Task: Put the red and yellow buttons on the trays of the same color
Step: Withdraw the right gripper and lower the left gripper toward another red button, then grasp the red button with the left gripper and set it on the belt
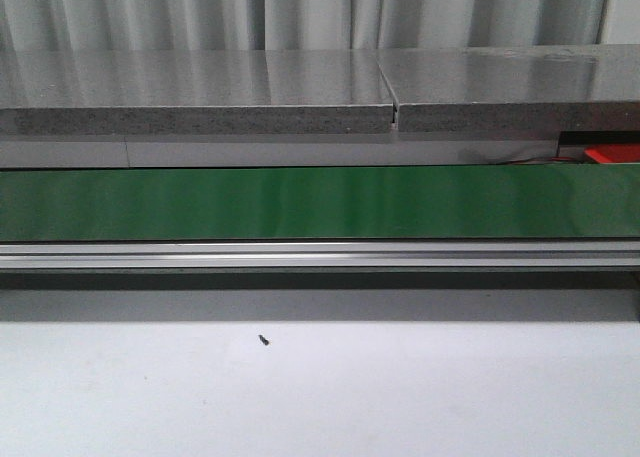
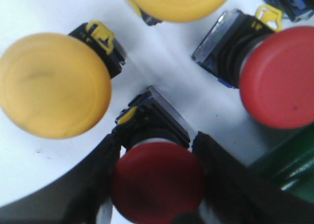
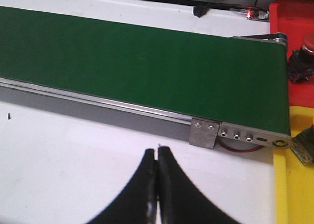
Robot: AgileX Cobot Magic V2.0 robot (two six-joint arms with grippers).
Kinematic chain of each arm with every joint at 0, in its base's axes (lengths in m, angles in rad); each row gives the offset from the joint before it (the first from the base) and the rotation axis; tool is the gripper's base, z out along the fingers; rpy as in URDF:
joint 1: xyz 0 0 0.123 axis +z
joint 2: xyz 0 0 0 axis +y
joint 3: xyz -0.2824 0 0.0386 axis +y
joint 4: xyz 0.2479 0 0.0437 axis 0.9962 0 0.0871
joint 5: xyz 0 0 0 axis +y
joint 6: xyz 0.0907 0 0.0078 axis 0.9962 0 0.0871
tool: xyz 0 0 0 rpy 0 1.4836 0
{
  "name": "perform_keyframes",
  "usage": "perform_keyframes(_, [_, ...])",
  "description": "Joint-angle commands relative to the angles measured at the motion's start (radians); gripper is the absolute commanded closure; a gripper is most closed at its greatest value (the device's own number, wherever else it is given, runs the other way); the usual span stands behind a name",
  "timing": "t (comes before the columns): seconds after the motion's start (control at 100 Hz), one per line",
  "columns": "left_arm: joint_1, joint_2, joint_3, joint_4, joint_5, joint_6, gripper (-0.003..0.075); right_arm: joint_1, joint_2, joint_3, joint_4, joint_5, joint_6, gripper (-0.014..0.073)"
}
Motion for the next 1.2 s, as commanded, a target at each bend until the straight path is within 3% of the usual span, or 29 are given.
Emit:
perform_keyframes(0.0, [0.003, -0.092, -0.026, -0.004, 0.007, 0.039, 0.0529, 0.003, 0.001, -0.025, 0.02, -0.056, -0.001, 0.0643])
perform_keyframes(0.48, [-0.057, -0.352, -0.026, 0.023, -0.005, 0.171, 0.053, 0.003, 0.001, -0.025, 0.02, -0.056, -0.001, 0.0643])
perform_keyframes(0.78, [-0.16, -0.311, -0.026, 0.017, 0.027, 0.171, 0.0529, 0.003, 0.001, -0.025, 0.02, -0.056, -0.001, 0.0643])
perform_keyframes(1.05, [-0.177, -0.239, -0.026, -0.04, 0.064, 0.176, 0.0529, 0.003, 0.001, -0.025, 0.02, -0.056, -0.001, 0.0643])
perform_keyframes(1.12, [-0.177, -0.227, -0.026, -0.071, 0.066, 0.211, 0.0507, 0.003, 0.001, -0.025, 0.021, -0.056, -0.001, 0.0643])
perform_keyframes(1.19, [-0.177, -0.223, -0.026, -0.101, 0.068, 0.23, 0.0423, 0.003, 0.001, -0.025, 0.021, -0.056, -0.001, 0.0643])
